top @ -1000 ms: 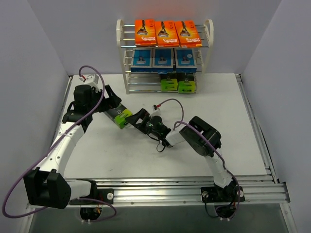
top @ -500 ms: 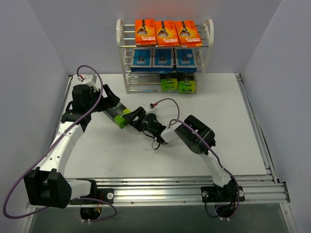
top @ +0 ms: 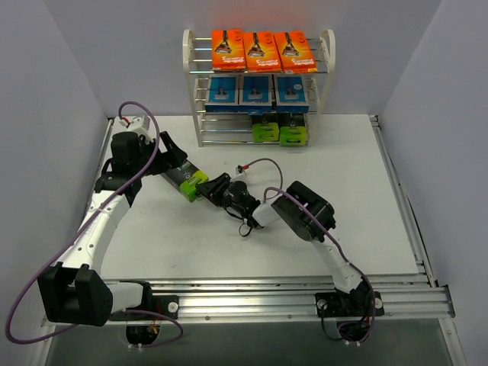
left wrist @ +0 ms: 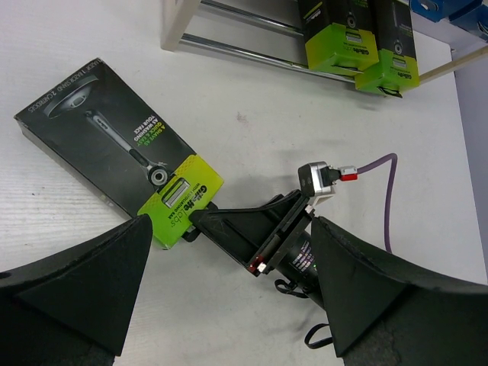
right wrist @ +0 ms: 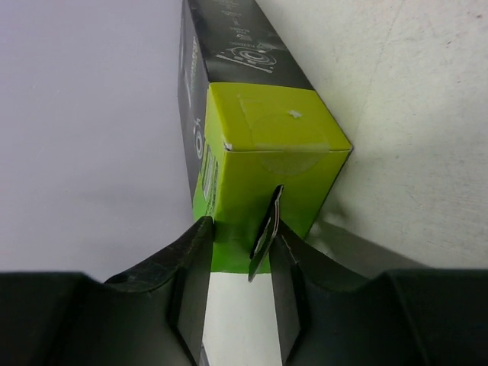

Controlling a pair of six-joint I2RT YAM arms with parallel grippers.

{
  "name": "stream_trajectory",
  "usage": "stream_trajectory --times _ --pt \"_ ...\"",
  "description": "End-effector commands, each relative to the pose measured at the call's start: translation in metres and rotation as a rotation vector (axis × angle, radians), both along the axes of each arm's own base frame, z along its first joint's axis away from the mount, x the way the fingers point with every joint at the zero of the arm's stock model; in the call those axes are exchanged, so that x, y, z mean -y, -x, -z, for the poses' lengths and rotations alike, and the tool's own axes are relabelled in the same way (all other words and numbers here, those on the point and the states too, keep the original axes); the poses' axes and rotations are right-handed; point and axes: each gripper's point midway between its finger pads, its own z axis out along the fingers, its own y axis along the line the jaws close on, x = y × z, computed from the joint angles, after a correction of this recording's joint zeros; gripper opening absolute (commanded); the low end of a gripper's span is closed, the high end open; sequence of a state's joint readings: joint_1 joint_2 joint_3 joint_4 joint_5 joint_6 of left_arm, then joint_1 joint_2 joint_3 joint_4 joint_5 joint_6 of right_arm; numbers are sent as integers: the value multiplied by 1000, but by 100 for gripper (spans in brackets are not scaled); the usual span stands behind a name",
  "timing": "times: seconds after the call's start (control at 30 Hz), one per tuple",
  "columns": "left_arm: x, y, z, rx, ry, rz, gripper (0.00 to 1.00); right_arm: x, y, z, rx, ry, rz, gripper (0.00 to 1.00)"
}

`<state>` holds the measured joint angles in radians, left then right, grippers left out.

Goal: Place and organize the shaving razors onto the shelf
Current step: Grab a shaving razor with the right arm

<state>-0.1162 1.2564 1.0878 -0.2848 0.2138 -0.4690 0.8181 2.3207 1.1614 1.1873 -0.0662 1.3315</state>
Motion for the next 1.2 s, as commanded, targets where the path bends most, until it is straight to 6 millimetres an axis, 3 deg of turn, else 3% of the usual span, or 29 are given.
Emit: stream_trajectory --times 0.0,0.27,0.63,1.17 --pt "0 -5 -28 87 12 5 94 10 1 16 -21 36 24 29" --pt "-1 -5 -27 86 7 3 94 16 6 9 -15 20 27 10" --pt "-2 -5 -27 89 2 1 94 29 14 -14 18 -3 27 0" --pt "-4 -5 -25 83 -7 -13 94 59 32 -48 61 -5 22 0"
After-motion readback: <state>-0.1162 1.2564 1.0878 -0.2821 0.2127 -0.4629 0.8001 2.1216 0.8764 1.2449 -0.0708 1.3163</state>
